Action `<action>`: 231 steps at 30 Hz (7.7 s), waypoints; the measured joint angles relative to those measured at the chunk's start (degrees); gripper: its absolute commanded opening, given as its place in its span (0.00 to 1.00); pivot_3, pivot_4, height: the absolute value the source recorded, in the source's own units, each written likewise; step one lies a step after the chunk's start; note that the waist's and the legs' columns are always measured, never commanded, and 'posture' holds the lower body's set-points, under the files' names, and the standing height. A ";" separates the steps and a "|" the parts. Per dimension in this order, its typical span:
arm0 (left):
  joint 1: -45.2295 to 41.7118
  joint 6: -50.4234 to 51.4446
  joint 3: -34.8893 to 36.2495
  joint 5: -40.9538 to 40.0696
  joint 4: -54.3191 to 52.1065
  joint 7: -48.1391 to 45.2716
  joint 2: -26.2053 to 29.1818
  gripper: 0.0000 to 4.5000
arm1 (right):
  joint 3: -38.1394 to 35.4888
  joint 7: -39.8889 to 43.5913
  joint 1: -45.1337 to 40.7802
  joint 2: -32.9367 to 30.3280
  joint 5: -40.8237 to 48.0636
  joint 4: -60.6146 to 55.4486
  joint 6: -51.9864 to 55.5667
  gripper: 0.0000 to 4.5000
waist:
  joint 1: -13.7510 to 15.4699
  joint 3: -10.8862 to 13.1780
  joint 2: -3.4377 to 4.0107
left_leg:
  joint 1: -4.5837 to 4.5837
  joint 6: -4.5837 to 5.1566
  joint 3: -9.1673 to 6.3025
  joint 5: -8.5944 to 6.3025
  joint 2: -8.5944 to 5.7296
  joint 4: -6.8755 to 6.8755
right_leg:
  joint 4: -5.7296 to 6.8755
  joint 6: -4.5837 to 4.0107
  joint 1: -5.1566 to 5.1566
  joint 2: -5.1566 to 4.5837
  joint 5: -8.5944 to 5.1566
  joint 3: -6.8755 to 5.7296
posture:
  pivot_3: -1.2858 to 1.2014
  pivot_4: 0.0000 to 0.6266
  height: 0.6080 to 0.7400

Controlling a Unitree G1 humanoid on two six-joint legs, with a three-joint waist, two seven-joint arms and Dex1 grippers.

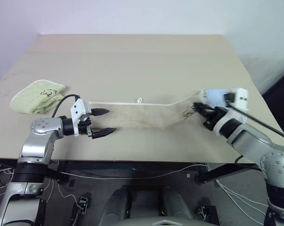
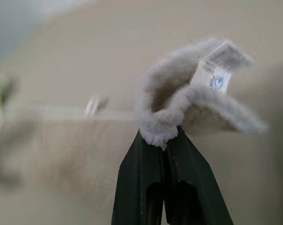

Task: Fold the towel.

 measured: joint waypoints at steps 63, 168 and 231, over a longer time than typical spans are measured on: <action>2.78 -0.25 -1.22 -0.08 -2.08 4.36 -2.20 1.00 | 3.06 39.85 -12.42 10.67 -39.42 2.62 6.02 0.46 | 0.13 0.01 -0.01 | -0.17 -0.02 -0.04 -0.01 -0.06 -0.07 | 0.01 0.00 -0.28 -0.10 0.01 0.01 | 0.52 0.24 1.00; 11.27 31.41 29.55 -57.91 -16.26 82.29 -29.06 0.01 | 9.55 46.88 -17.62 23.25 -51.29 22.01 -18.88 0.00 | 0.25 0.01 0.01 | -0.11 -0.11 -0.09 0.03 -0.14 -0.05 | 0.03 -0.01 -0.20 -0.01 0.01 -0.06 | 0.52 0.24 1.00; -3.28 28.33 0.58 -12.00 -16.32 31.46 -7.16 0.55 | 7.92 41.20 -13.71 23.96 -50.63 19.28 -17.69 0.00 | 0.07 0.15 0.10 | -0.15 -0.11 -0.07 0.04 -0.10 -0.24 | -0.15 0.00 -0.27 0.00 0.01 -0.02 | 0.52 0.24 1.00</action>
